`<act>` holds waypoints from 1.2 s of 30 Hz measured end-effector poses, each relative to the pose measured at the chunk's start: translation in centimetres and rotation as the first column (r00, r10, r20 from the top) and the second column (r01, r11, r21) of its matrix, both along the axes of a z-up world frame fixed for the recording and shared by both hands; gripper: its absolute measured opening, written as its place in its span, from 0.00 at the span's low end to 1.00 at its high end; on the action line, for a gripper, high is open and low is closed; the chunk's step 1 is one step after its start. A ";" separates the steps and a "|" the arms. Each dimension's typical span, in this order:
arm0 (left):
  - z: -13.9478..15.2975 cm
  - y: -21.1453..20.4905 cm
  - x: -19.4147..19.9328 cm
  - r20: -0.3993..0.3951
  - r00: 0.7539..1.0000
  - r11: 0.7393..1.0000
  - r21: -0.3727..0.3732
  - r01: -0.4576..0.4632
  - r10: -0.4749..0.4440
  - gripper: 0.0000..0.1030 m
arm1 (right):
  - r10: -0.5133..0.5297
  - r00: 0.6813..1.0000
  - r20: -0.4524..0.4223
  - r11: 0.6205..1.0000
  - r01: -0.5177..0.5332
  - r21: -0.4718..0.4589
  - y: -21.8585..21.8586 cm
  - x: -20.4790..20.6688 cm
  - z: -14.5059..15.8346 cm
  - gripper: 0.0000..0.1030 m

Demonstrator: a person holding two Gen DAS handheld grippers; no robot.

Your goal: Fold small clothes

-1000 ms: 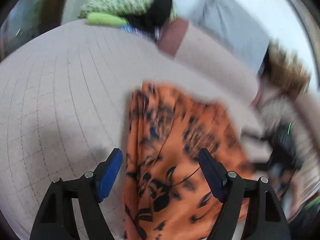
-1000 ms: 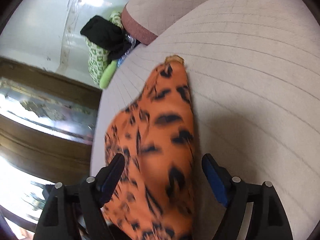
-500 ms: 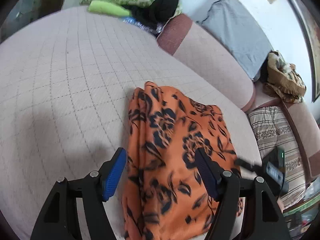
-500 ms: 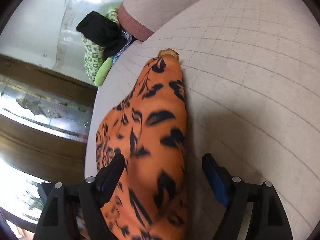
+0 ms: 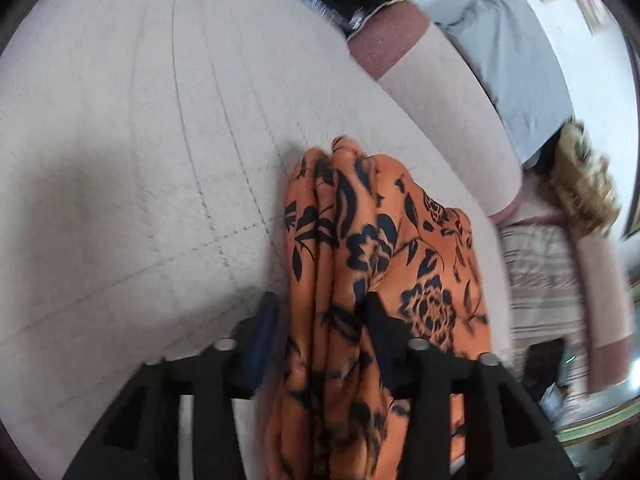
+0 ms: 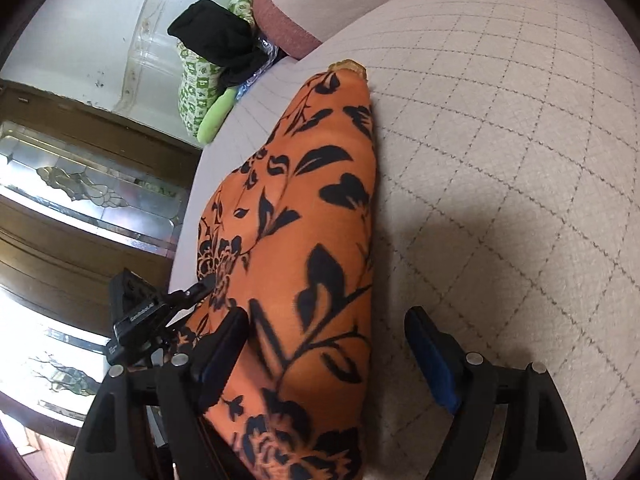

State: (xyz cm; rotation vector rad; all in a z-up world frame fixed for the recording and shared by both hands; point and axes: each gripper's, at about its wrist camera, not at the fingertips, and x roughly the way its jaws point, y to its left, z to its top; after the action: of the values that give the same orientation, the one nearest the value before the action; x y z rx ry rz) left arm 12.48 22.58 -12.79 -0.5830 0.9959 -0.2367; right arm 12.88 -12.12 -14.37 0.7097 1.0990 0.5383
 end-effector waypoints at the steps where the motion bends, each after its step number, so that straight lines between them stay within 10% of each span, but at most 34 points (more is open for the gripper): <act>1: 0.7 -0.4 -0.8 0.027 1.000 1.000 0.027 0.008 -0.009 0.56 | -0.010 1.000 0.001 1.000 0.010 0.011 -0.6 -0.4 0.0 0.81; 5: 2.5 -2.3 -3.3 0.108 0.993 0.995 0.095 0.034 -0.045 0.78 | -0.027 1.000 0.011 0.999 0.027 0.026 -1.2 -1.1 0.2 0.81; 19: -0.4 -2.3 0.4 0.008 0.998 0.997 0.050 0.064 -0.064 0.77 | 0.035 0.999 0.022 0.999 -0.034 -0.011 0.6 1.3 0.5 0.81; 21: -1.7 -2.9 1.1 -0.012 0.996 0.993 0.082 0.089 -0.088 0.73 | 0.038 0.999 0.023 0.999 -0.038 -0.005 1.0 1.8 0.4 0.81; 24: -1.4 -3.1 1.2 -0.009 0.992 0.991 0.034 0.129 -0.129 0.32 | 0.086 0.996 -0.005 0.995 -0.086 -0.047 2.6 2.7 -0.7 0.76; 29: 0.3 -2.9 -0.1 0.037 0.990 0.990 0.045 0.134 -0.135 0.24 | 0.160 0.986 0.039 0.978 -0.153 -0.142 4.1 2.7 1.0 0.40; 36: 7.3 -8.4 0.4 0.217 0.959 0.982 0.080 0.171 -0.185 0.24 | 0.160 0.965 0.208 0.978 -0.125 -0.169 0.5 1.5 7.7 0.38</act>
State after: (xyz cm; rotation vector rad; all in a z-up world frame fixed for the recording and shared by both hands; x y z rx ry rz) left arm 12.92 14.15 -5.45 -0.4012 0.8340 -0.4217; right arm 14.42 -11.66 -6.71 0.4257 0.9760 0.6320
